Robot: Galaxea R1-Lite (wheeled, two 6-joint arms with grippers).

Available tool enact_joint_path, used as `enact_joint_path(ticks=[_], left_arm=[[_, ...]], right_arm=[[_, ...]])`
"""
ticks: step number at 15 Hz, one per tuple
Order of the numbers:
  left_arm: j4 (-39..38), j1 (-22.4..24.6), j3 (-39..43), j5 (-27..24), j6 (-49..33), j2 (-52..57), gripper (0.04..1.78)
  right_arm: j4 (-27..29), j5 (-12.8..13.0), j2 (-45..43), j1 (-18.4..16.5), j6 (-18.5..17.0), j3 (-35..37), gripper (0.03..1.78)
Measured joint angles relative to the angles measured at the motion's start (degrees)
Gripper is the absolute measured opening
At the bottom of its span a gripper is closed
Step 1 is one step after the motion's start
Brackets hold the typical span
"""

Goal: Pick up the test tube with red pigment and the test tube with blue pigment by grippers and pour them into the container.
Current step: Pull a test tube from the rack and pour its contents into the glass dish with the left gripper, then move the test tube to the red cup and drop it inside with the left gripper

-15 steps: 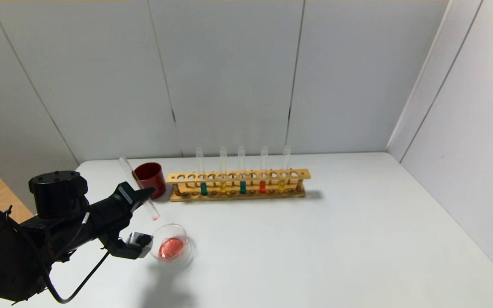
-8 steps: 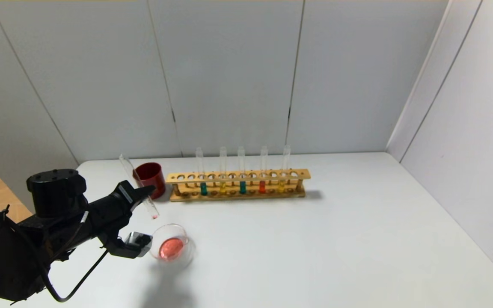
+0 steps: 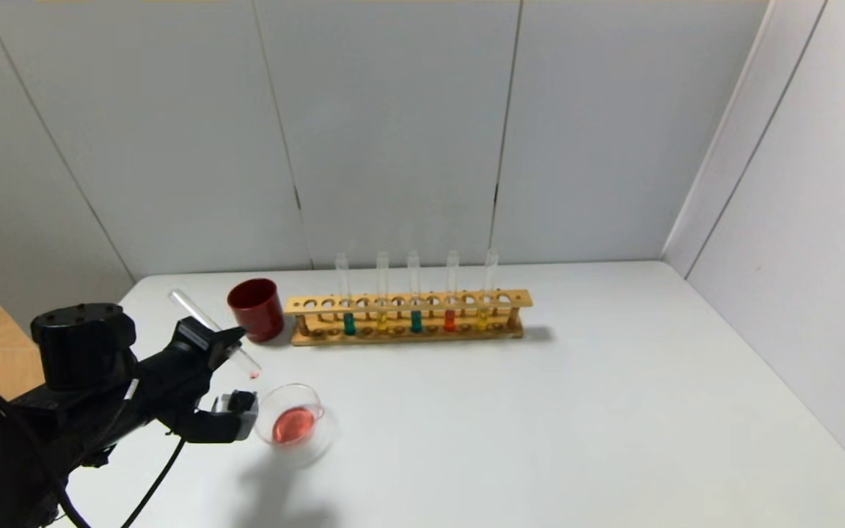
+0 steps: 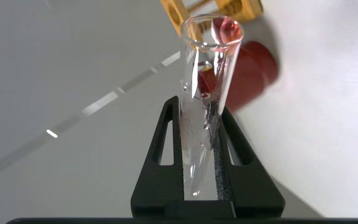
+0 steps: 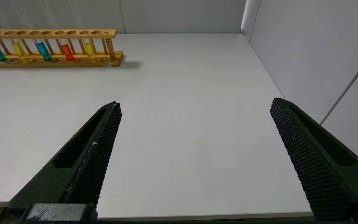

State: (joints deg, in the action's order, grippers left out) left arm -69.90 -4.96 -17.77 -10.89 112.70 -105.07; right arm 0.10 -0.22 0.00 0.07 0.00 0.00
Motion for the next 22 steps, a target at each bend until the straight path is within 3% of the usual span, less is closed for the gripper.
enact_joint_path(ticks=[6,10,14,16,18,22], left_arm=[[6.07,-0.05,-1.16,9.81,-32.02,5.85,0.32],[16.71,-0.02,-14.06,15.52,-52.70,8.66,0.32],[35.26,0.01,-29.61,16.03,-78.78,12.18,0.32],[41.00,-0.02,-34.73,15.96,-90.95,12.15,0.32],[41.46,-0.02,-37.62,15.96,-98.88,10.36,0.32],[39.31,-0.05,-40.63,15.10,-103.67,4.57,0.32]], right_arm=[[0.00,-0.02,0.00,0.00,0.00,0.00,1.75],[0.00,-0.02,0.00,0.00,0.00,0.00,1.75],[0.00,0.00,0.00,0.00,0.00,0.00,1.75],[0.00,-0.02,0.00,0.00,0.00,0.00,1.75],[0.00,0.00,0.00,0.02,0.00,0.00,1.75],[0.00,-0.02,0.00,-0.02,0.00,0.00,1.75]])
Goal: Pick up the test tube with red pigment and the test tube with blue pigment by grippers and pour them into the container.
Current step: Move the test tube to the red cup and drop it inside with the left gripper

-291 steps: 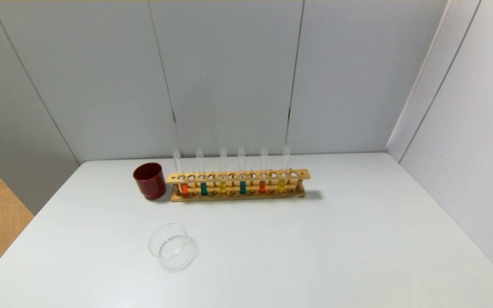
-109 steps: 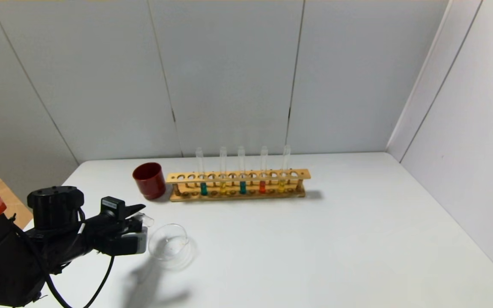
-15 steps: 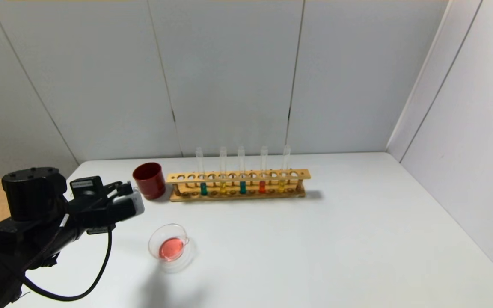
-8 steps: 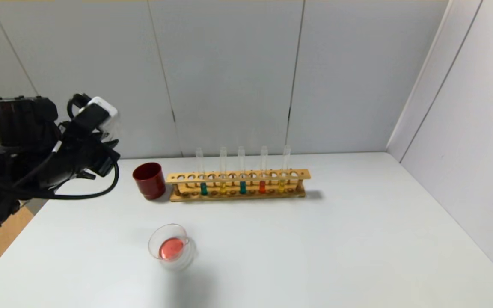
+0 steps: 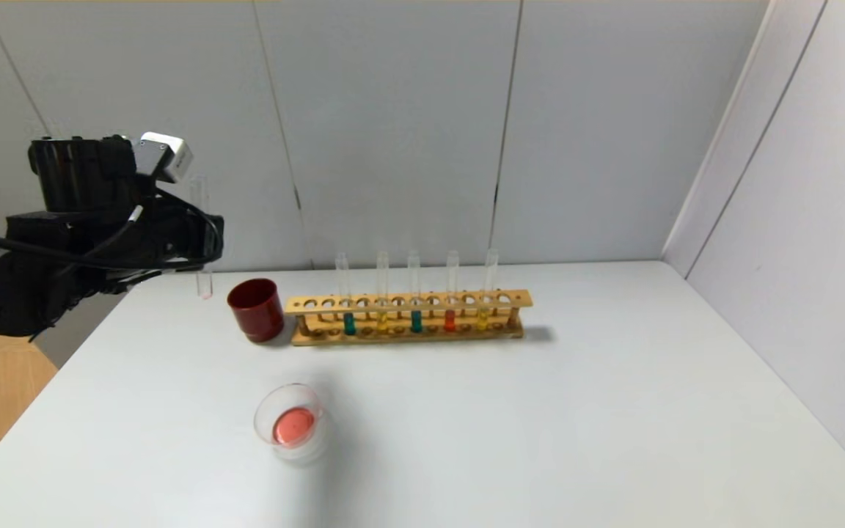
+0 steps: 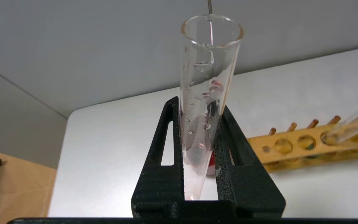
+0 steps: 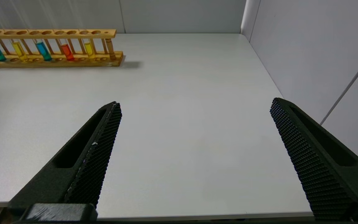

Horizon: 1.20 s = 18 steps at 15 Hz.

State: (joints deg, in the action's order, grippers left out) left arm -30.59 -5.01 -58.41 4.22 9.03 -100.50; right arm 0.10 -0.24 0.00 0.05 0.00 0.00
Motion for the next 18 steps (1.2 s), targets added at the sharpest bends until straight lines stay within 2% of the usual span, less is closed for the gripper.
enact_joint_path(ticks=[6,11,18], left_arm=[[-14.12,0.00,-4.57,-0.17,-4.05,-13.47,0.32],[-15.52,0.00,-9.53,-0.20,-4.07,-20.53,0.32],[-19.38,-0.26,-7.89,-0.21,-3.89,-25.19,0.32]], right_arm=[[0.00,0.02,0.00,0.02,0.00,0.00,1.75],[0.00,0.02,0.00,0.02,0.00,0.00,1.75],[0.00,0.00,0.00,0.02,0.02,0.00,1.75]])
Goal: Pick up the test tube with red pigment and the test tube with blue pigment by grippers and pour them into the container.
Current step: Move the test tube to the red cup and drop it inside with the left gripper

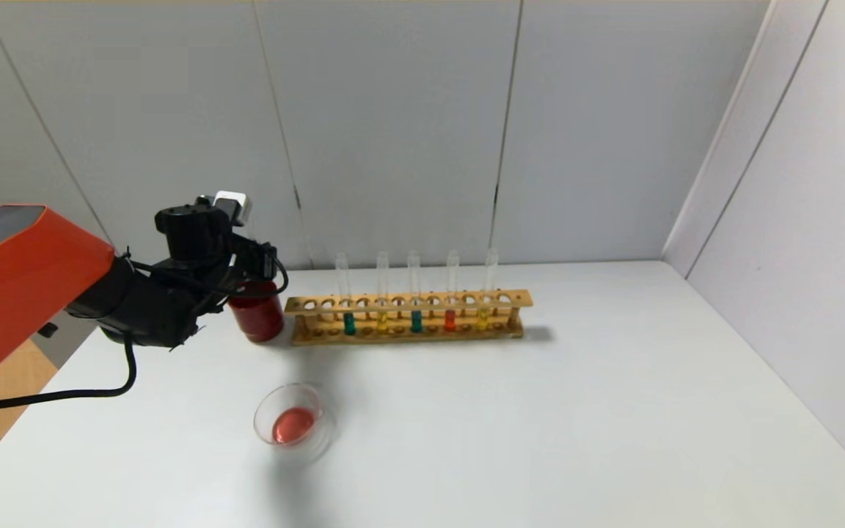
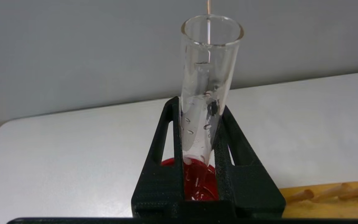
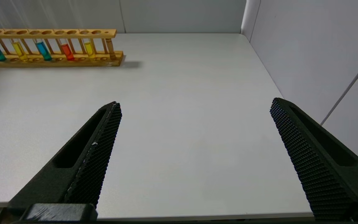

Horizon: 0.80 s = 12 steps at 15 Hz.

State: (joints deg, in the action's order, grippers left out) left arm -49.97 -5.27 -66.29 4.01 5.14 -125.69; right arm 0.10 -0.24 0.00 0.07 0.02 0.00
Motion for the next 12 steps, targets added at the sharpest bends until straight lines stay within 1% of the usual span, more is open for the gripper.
enact_joint_path(ticks=[6,8,10,12], left_arm=[[-0.09,-0.74,0.43,0.09,0.11,-0.69,0.33],[-0.16,-0.85,0.61,0.23,0.20,-0.74,0.39],[-0.22,-0.96,1.02,0.26,0.30,-0.77,0.54],[-1.93,-1.32,1.74,0.41,0.41,-0.74,0.82]], right_arm=[[0.00,0.00,0.00,0.00,-0.02,0.00,1.75],[0.00,0.00,0.00,0.00,0.00,0.00,1.75],[0.00,0.00,0.00,0.00,-0.02,0.00,1.75],[0.00,0.02,0.00,-0.02,-0.02,0.00,1.75]])
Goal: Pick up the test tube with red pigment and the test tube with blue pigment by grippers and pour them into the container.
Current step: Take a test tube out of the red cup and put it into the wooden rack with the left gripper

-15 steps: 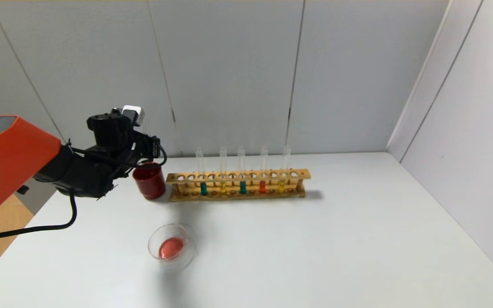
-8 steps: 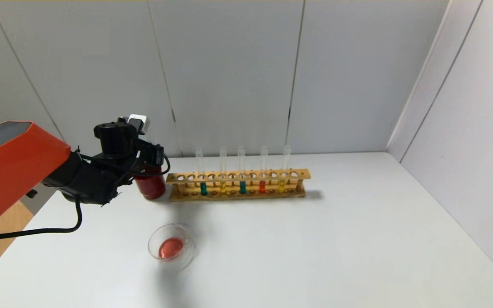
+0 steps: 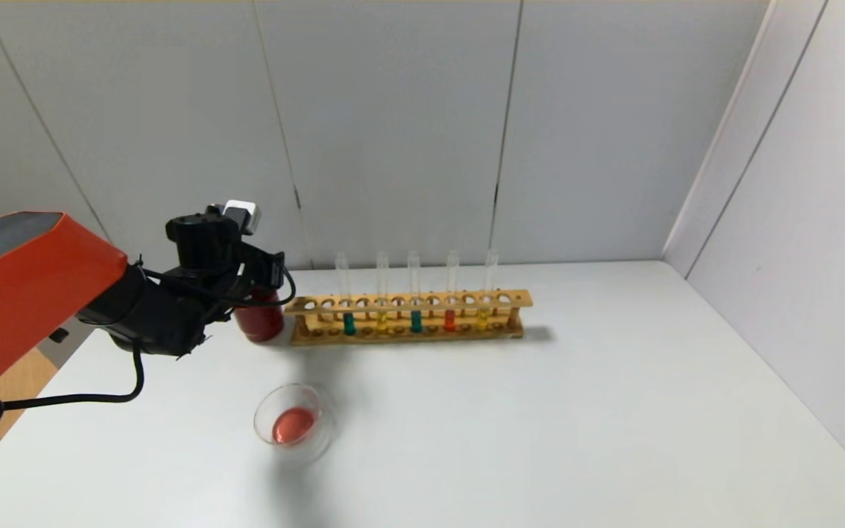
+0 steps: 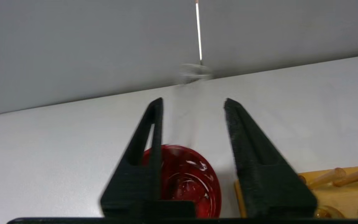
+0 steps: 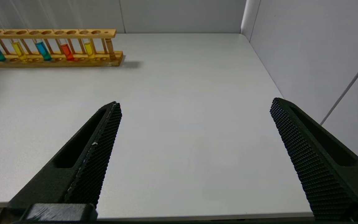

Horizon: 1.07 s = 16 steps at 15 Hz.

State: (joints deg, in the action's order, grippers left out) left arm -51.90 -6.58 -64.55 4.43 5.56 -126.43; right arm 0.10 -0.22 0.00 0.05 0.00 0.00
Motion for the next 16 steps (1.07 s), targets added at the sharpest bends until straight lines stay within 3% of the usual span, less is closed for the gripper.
enact_joint_path(ticks=[3,6,8,13,16], left_arm=[[-1.30,-0.06,0.80,0.04,1.29,0.33,1.34],[0.09,-0.11,1.77,0.01,2.16,2.76,1.65],[4.71,-0.09,2.49,-0.02,2.38,6.25,1.74],[18.52,-1.16,8.63,-0.44,1.40,17.12,1.75],[17.58,-5.05,13.48,-0.10,-4.60,20.77,1.75]], right_arm=[[0.00,0.00,0.00,0.00,0.00,0.00,1.75],[0.00,-0.02,0.00,0.02,0.02,0.00,1.75],[0.00,-0.02,0.00,0.05,0.00,0.00,1.75],[0.00,-0.02,0.00,0.00,0.00,0.00,1.75],[0.00,-0.02,0.00,0.02,0.00,0.00,1.75]])
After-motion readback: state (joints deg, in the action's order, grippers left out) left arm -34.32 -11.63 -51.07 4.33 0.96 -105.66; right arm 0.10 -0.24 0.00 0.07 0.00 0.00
